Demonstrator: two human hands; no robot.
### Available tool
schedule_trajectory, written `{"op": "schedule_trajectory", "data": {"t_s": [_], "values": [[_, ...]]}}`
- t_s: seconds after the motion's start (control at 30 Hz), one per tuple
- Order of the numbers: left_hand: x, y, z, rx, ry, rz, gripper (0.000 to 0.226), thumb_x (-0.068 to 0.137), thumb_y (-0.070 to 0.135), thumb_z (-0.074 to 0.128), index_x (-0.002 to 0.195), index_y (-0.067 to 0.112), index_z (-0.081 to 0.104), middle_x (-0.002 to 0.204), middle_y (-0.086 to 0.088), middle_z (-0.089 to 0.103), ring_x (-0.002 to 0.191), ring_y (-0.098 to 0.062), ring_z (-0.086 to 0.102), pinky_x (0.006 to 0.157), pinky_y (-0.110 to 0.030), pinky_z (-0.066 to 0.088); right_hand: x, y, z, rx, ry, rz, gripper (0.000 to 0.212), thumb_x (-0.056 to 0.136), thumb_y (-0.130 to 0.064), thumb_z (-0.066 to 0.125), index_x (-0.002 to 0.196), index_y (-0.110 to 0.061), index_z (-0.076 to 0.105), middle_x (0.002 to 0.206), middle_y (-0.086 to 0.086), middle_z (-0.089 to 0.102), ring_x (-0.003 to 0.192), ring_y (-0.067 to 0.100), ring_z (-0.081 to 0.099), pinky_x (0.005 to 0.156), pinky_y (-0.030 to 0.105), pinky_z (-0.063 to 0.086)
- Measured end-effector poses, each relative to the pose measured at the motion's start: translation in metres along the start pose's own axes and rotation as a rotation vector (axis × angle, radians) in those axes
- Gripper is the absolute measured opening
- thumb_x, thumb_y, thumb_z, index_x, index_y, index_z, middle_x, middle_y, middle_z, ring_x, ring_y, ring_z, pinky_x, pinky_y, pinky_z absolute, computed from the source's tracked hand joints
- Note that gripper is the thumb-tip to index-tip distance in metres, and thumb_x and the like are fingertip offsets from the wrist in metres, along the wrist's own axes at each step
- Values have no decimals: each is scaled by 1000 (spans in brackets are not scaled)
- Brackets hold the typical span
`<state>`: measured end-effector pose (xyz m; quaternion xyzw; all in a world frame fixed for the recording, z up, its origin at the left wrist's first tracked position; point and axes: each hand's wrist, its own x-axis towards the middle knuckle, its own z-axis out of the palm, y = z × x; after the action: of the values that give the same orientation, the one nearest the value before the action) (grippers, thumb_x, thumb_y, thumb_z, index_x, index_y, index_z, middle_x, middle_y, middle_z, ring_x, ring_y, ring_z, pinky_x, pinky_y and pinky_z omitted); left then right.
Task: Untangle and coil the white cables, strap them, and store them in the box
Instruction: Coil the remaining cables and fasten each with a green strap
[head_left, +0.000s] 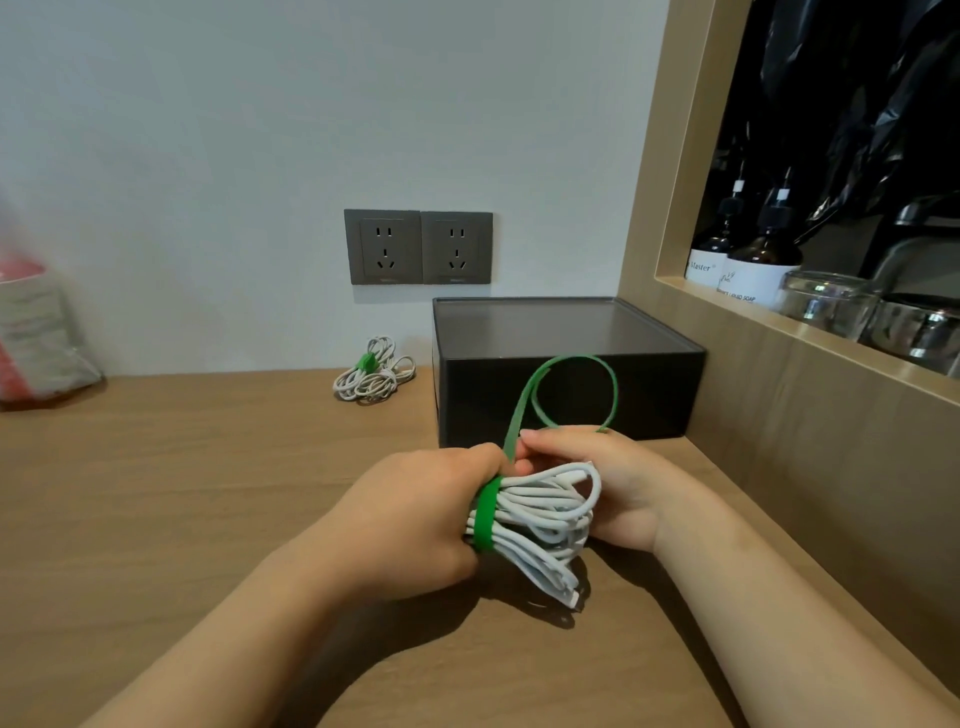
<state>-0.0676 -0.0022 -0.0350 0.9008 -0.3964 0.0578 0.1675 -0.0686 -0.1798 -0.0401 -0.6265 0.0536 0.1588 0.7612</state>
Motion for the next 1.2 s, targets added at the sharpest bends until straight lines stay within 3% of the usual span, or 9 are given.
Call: {"op": "schedule_trajectory", "data": {"t_s": [0.1,0.17,0.33,0.47,0.57,0.7,0.87,0.97,1.2], "values": [[0,-1,0,25,4,6,36,83,33,66,111,36,44,104,16,58,90,0,52,72,-12,42,0,-1,-1,9,-14,-49,15,85,-18,61,93,-7,66,76,6,66,71,18,64,68,30,55],[0,-1,1,32,-5,18,33,83,32,65,105,37,41,98,18,54,86,0,49,66,-8,37,1,-1,-1,-11,-61,-41,31,80,-21,63,106,-6,65,86,7,65,81,20,63,75,32,53],[3,2,2,44,-49,31,33,84,32,64,108,36,41,98,19,52,86,1,47,65,-7,35,-2,-4,-2,-74,-9,-118,10,84,-13,61,77,-10,68,68,4,64,60,13,61,54,22,53],[3,2,3,64,-52,23,42,86,31,62,117,32,34,105,14,55,83,-1,48,62,-9,35,-2,-4,-1,-90,28,-162,13,85,-14,61,73,-11,66,65,2,64,58,12,62,53,21,52],[5,1,3,113,-55,-9,49,87,32,60,122,31,25,95,12,53,73,-4,47,56,-11,35,-4,-5,1,-129,51,-213,15,85,-13,62,69,-12,64,64,2,63,61,13,62,58,24,52],[7,4,7,228,-88,-80,45,87,29,59,119,25,27,76,13,39,67,-7,42,53,-15,33,-7,-6,4,-288,184,-379,8,80,-7,66,83,-14,67,73,0,69,68,11,67,64,23,52],[9,6,9,274,-73,-150,39,86,28,58,109,24,27,81,11,43,66,-8,41,53,-18,32,-6,-3,12,-565,267,-554,13,83,-15,66,76,-25,63,77,-8,65,80,6,62,68,18,45],[12,6,10,276,-61,-186,43,86,27,57,117,22,29,96,6,56,74,-9,45,61,-22,38,-3,1,17,-655,344,-620,17,87,-20,61,76,-30,55,81,-11,59,82,3,55,67,15,41],[14,4,9,267,-80,-183,35,85,30,58,99,25,26,71,12,36,71,-10,43,62,-22,36,-3,5,22,-834,281,-712,19,90,-24,57,80,-35,46,76,-14,53,73,-1,53,57,8,36]]}}
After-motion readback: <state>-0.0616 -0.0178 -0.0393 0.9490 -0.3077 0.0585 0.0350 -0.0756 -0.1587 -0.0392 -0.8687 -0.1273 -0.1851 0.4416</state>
